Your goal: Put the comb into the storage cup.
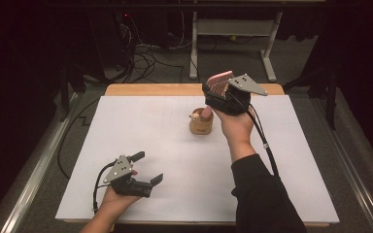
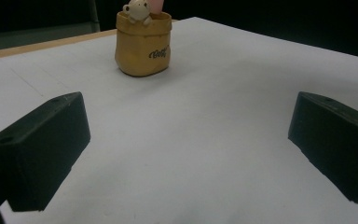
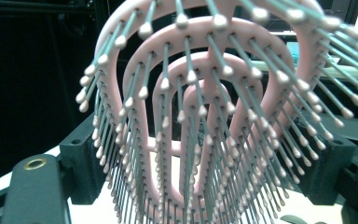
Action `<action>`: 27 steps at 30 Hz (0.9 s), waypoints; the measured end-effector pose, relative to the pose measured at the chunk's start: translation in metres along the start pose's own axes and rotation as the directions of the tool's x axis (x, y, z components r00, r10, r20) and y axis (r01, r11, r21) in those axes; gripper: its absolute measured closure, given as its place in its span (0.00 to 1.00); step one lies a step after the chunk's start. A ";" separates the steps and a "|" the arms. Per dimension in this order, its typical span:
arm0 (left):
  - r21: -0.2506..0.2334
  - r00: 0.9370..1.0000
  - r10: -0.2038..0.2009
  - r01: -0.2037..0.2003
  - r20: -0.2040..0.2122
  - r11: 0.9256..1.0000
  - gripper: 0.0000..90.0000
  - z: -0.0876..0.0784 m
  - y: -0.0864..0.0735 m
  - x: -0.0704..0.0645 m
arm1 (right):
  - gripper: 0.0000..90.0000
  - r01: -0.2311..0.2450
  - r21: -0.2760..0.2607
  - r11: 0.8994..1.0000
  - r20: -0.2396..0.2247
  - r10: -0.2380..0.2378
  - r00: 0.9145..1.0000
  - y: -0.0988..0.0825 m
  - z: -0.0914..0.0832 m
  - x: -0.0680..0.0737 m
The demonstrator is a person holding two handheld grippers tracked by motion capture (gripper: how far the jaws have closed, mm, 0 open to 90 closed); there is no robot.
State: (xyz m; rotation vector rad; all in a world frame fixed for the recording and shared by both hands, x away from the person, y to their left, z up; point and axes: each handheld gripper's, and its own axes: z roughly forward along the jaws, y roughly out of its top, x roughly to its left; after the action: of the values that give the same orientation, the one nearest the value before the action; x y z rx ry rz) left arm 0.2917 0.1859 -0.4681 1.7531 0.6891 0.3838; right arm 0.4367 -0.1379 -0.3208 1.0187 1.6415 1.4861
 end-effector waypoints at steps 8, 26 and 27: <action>-0.001 1.000 0.000 0.000 -0.004 1.000 0.00 -0.001 0.000 0.000 | 0.22 0.001 0.016 1.000 0.003 -0.001 1.000 -0.006 0.007 0.002; 0.000 1.000 0.001 -0.001 0.004 1.000 0.00 0.000 0.000 -0.001 | 0.22 -0.005 0.035 0.999 -0.002 0.005 1.000 -0.017 0.020 0.007; 0.000 1.000 0.001 -0.001 0.003 1.000 0.00 0.000 0.000 -0.001 | 0.22 -0.001 0.038 0.999 -0.002 0.001 1.000 -0.017 0.021 0.008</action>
State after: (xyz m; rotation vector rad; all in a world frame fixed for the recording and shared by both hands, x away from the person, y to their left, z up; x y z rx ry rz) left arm 0.2908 0.1853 -0.4680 1.7535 0.6859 0.3814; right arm 0.4495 -0.1221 -0.3399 1.0391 1.6766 1.4622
